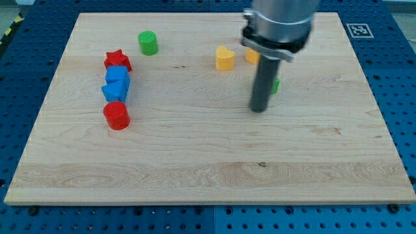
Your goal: Nudge the green circle right a bit
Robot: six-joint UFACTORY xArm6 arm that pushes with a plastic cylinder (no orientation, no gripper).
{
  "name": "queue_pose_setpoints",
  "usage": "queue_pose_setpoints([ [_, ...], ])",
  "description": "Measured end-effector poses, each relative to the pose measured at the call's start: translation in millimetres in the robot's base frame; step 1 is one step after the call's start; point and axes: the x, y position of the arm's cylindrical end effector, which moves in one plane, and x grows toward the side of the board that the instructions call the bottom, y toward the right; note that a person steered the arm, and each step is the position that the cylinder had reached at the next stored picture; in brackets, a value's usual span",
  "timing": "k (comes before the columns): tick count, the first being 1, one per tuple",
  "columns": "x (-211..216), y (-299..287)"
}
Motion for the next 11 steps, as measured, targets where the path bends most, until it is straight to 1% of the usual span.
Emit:
queue_pose_setpoints([
  [1,-35.5,-67.6],
  [2,-58.6,-131.5],
  [3,-87.8,-170.8],
  [4,-121.0,-194.8],
  [6,-153.8,-223.2],
  [7,-171.5,-229.1],
  [8,-178.6,-227.5],
  [10,-174.0,-226.9],
  [11,-159.8,-226.9],
])
